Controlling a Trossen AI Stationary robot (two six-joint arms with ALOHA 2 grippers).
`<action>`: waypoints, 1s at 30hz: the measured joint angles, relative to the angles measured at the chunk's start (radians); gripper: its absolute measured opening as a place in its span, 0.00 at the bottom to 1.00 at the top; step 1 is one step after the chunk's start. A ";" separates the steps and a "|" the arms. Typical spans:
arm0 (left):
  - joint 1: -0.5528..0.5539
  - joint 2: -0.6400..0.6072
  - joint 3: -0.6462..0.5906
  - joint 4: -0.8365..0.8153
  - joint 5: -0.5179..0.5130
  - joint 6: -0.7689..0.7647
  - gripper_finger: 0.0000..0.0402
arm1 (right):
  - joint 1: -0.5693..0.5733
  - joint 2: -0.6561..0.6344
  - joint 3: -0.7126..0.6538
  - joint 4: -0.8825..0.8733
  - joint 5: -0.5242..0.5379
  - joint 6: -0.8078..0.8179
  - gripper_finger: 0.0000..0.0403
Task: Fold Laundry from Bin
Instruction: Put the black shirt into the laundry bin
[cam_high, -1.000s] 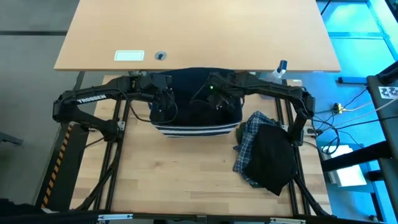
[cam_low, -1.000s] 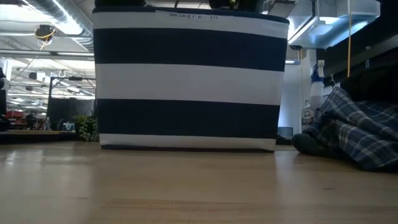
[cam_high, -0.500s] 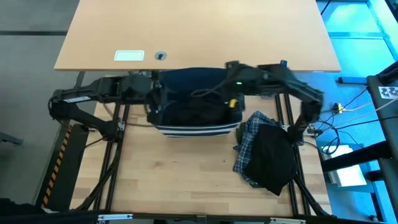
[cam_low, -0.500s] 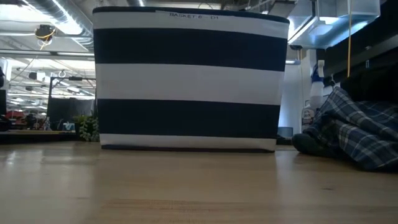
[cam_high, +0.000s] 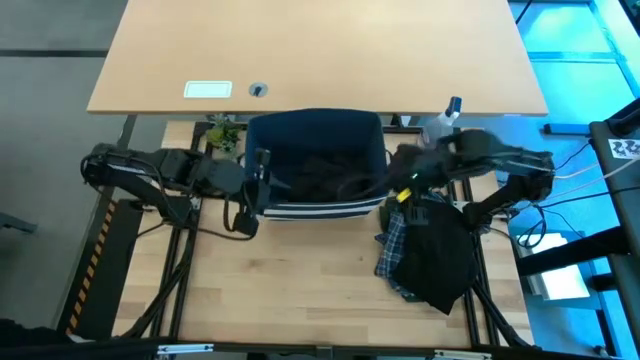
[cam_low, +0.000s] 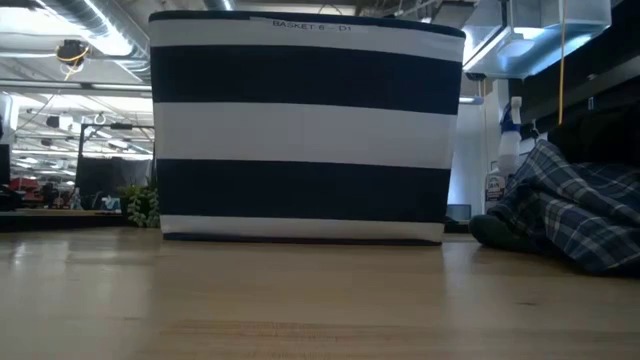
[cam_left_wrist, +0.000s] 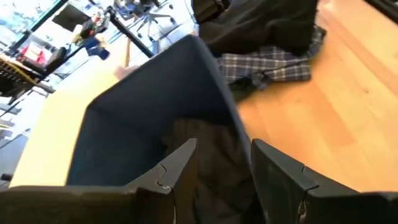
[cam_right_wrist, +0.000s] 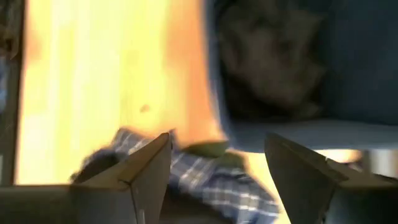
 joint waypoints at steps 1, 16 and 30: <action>-0.012 0.000 -0.011 0.005 -0.001 -0.003 0.36 | 0.018 0.001 -0.028 -0.002 -0.020 0.008 0.64; -0.083 0.005 -0.130 0.044 -0.003 -0.103 0.36 | 0.189 0.006 -0.565 -0.002 -0.215 0.615 0.64; -0.097 0.005 -0.133 0.035 0.020 -0.094 0.36 | 0.264 0.001 -0.578 0.002 -0.178 1.011 0.64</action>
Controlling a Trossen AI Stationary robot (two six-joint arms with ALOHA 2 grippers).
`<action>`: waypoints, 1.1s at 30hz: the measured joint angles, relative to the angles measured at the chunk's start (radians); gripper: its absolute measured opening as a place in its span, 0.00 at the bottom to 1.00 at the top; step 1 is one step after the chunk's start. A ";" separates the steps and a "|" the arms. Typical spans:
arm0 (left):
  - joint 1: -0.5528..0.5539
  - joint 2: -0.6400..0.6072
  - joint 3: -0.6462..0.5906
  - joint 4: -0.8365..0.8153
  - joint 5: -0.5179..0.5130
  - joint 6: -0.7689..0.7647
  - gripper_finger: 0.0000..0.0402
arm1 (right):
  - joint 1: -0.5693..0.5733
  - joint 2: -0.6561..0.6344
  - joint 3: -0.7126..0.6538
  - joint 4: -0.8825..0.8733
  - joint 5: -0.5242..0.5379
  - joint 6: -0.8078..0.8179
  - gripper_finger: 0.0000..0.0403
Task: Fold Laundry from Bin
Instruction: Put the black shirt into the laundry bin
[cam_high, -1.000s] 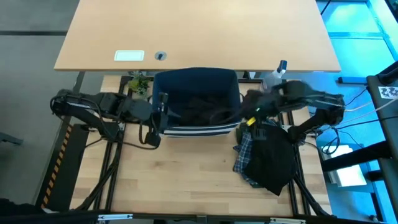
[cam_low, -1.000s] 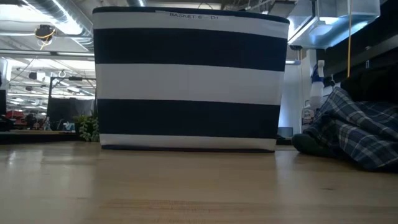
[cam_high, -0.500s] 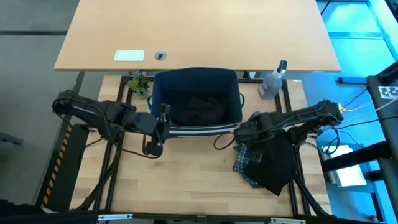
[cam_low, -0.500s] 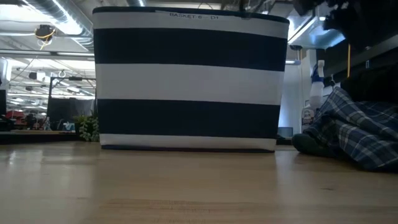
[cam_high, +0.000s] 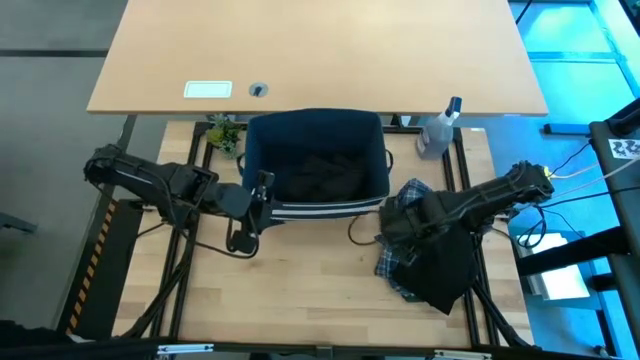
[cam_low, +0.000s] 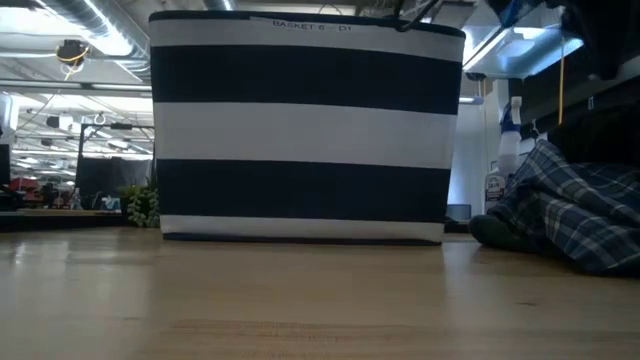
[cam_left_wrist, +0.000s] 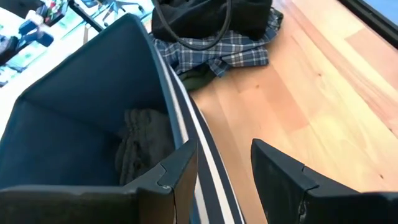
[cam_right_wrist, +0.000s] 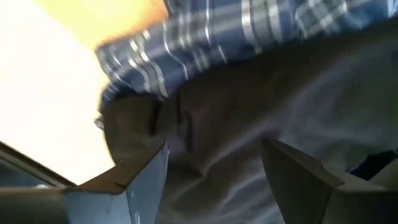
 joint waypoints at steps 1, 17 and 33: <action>-0.005 0.000 0.000 0.000 0.001 0.004 0.36 | 0.015 0.000 -0.010 0.001 0.003 0.023 0.64; -0.081 0.000 0.000 -0.003 0.024 0.024 0.36 | 0.138 0.001 -0.314 0.122 -0.126 0.189 0.64; -0.128 0.001 -0.241 0.188 0.091 -0.033 0.36 | 0.138 0.082 -0.324 0.225 -0.124 0.192 0.64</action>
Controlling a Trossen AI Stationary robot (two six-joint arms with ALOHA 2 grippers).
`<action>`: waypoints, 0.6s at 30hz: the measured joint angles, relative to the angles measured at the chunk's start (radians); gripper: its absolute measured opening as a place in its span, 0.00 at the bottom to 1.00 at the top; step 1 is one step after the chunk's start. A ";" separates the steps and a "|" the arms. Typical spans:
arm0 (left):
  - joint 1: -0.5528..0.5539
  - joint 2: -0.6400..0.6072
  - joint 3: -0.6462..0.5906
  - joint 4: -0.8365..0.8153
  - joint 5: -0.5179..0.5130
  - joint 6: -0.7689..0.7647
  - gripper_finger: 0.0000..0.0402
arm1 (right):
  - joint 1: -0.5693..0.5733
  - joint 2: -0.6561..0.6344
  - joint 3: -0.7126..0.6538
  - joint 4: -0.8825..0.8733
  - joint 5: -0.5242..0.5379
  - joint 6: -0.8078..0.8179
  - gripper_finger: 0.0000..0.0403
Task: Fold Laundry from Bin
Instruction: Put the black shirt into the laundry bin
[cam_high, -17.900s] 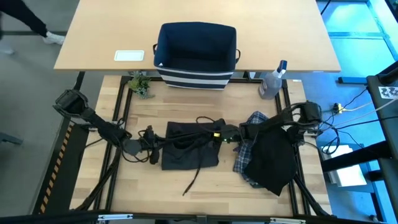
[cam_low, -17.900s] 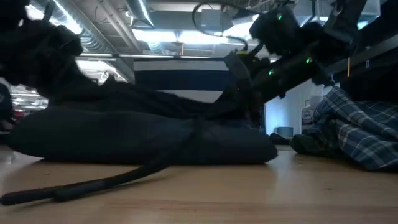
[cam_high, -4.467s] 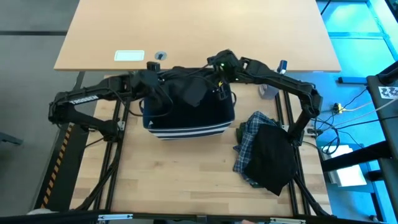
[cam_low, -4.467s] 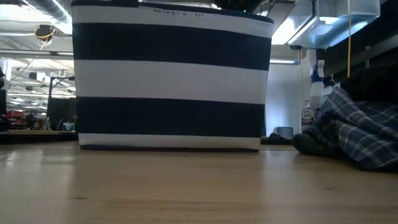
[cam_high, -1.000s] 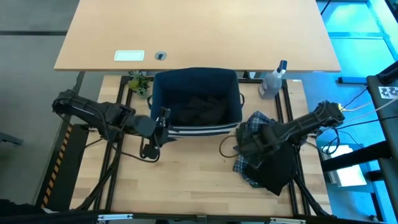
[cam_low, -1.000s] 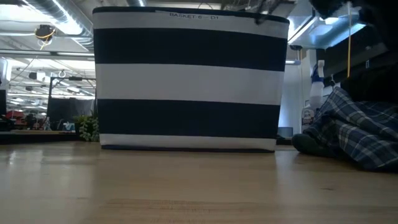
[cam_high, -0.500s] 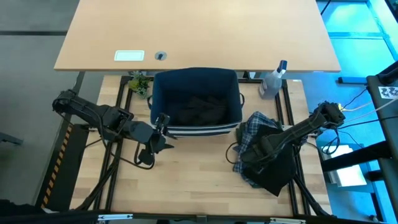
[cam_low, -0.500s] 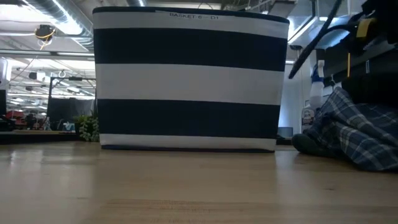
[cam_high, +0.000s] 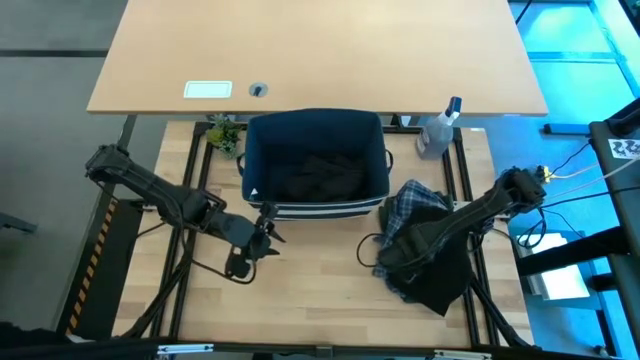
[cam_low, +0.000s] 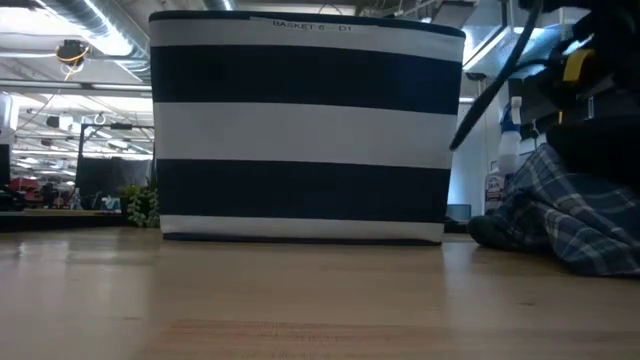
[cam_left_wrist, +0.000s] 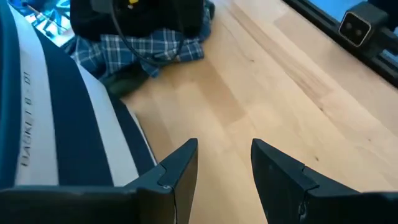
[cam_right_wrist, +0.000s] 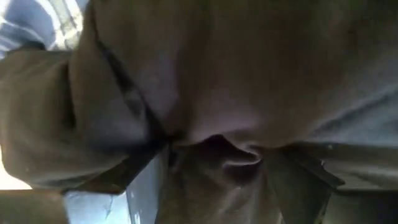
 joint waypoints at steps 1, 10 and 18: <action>-0.002 -0.001 -0.007 0.006 0.000 -0.009 0.36 | 0.000 0.013 0.000 0.014 -0.010 -0.011 0.64; -0.039 -0.001 -0.018 0.006 0.000 -0.017 0.36 | 0.000 0.137 0.001 0.348 -0.086 -0.117 0.64; -0.041 -0.001 -0.018 0.006 0.000 -0.013 0.36 | 0.001 0.144 0.054 0.556 -0.033 -0.105 0.64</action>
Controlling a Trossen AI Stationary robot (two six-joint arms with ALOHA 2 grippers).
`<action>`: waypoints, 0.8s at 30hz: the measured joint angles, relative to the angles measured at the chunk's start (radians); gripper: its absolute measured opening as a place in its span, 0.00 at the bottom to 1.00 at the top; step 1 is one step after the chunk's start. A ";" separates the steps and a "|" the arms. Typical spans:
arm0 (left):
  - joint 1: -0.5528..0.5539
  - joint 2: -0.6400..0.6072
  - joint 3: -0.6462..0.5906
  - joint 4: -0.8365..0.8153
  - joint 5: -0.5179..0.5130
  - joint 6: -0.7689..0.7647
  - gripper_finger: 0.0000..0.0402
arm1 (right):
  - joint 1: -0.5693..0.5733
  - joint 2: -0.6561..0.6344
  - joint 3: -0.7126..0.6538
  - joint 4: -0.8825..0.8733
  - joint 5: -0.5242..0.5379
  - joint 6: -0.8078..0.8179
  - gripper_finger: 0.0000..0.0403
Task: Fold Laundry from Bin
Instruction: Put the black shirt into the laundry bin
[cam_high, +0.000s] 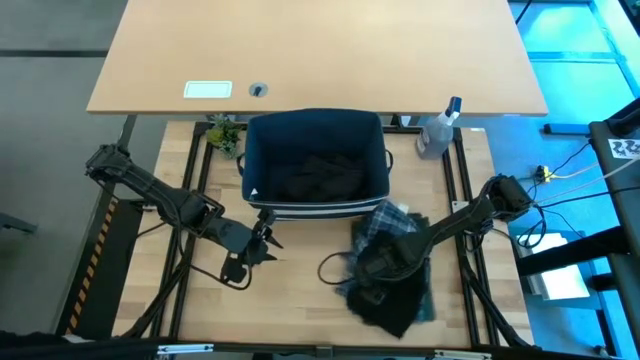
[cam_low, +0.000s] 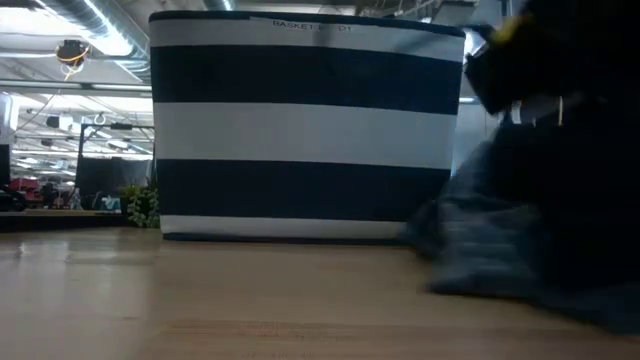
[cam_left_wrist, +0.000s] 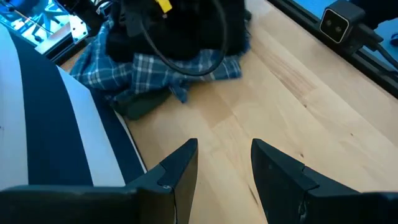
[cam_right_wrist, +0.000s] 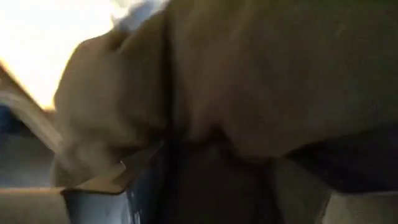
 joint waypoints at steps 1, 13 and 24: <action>0.000 0.000 0.000 0.000 0.000 0.005 0.36 | -0.001 0.000 0.011 0.034 0.015 0.000 0.64; -0.002 0.000 0.000 0.003 0.004 -0.008 0.36 | -0.031 0.000 0.161 0.347 0.121 -0.146 0.64; -0.075 0.000 0.000 0.101 0.034 -0.044 0.36 | -0.033 -0.005 0.484 -0.412 0.420 -0.202 0.63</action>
